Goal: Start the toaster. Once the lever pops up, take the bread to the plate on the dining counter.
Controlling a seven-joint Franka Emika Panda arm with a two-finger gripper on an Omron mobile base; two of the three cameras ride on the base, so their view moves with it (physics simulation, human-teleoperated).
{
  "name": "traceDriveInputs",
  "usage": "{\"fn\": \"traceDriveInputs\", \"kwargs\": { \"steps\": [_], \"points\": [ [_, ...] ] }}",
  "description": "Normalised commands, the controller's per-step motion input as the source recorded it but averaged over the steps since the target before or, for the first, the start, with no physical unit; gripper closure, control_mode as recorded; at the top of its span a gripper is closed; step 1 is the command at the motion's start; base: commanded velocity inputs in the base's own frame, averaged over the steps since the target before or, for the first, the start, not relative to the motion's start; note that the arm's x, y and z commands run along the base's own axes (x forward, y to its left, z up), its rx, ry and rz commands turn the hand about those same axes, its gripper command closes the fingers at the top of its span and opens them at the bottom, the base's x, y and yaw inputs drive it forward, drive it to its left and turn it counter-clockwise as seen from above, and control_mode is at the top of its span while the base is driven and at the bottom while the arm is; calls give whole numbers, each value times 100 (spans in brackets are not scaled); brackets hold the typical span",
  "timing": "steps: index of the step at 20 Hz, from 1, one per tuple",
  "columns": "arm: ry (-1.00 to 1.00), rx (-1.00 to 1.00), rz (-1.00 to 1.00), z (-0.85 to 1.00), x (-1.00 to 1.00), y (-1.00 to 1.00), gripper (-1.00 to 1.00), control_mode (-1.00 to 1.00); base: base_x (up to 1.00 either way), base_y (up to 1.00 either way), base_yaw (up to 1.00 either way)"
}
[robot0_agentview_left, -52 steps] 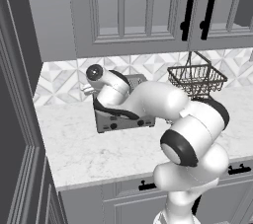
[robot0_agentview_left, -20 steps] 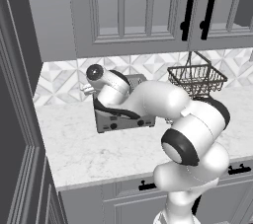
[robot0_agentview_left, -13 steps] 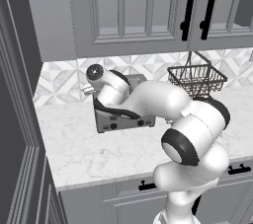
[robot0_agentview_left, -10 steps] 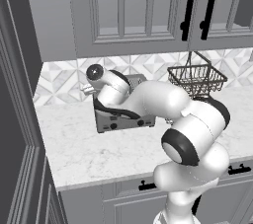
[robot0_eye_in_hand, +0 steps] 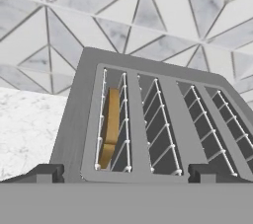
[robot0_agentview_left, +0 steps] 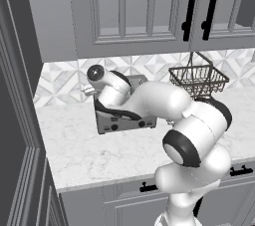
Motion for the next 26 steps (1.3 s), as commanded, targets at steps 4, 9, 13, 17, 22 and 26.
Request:
{"fn": "traceDriveInputs", "kwargs": {
  "steps": [4, 9, 13, 17, 22, 26],
  "points": [
    [0, 0, 0, 0, 0, 0, -100, -100, 0, 0, 0],
    [0, 0, 0, 0, 0, 0, -100, -100, 0, 0, 0],
    [0, 0, 0, 0, 0, 0, -100, -100, 0, 0, 0],
    [0, 0, 0, 0, 0, 0, -100, -100, 0, 0, 0],
    [0, 0, 0, 0, 0, 0, -100, -100, 0, 0, 0],
    [0, 0, 0, 0, 0, 0, -100, -100, 0, 0, 0]
  ]
}}
